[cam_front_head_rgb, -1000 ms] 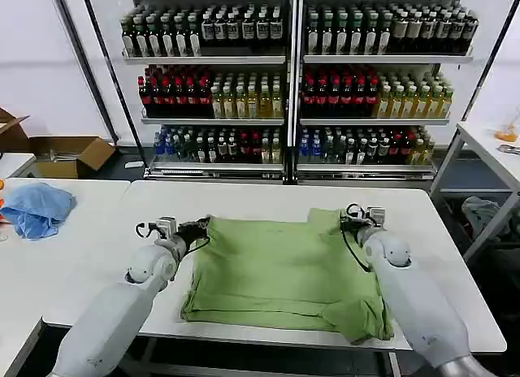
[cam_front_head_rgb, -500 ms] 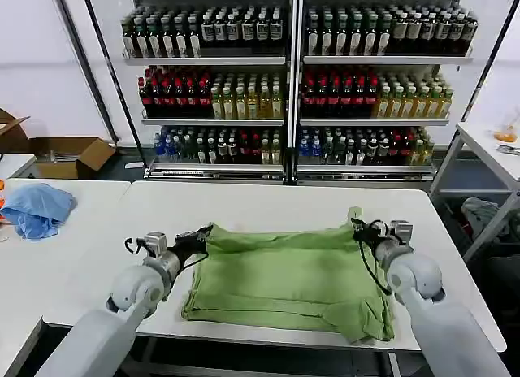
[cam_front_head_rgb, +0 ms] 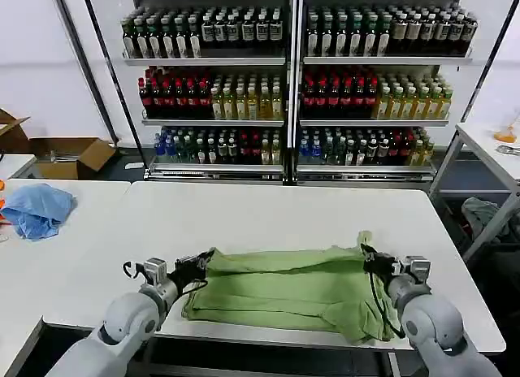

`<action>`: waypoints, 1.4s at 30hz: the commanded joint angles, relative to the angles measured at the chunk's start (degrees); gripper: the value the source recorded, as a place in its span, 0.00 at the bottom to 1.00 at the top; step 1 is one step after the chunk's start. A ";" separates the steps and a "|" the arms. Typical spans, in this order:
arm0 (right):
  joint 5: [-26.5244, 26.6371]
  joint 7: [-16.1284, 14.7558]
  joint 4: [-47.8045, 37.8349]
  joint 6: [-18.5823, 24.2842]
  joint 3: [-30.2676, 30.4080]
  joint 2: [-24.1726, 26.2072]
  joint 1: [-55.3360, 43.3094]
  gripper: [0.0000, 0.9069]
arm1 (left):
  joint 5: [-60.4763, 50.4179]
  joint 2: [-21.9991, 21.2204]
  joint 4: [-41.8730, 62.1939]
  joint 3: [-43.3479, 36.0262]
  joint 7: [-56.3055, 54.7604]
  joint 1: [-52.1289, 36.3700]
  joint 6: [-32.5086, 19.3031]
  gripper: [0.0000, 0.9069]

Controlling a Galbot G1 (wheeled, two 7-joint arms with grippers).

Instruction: Fold and organize the clothes.

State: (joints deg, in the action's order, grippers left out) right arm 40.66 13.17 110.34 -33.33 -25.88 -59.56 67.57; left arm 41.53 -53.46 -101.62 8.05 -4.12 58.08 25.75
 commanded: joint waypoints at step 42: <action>-7.20 -0.54 18.49 0.78 -9.67 -3.86 21.55 1.00 | -24.12 -17.18 -1.82 3.44 -17.29 15.31 -5.28 0.02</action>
State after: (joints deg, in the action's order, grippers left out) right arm 33.48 12.56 127.73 -32.47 -34.98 -63.37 88.13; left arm 18.14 -69.26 -104.83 11.58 -21.02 72.64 20.57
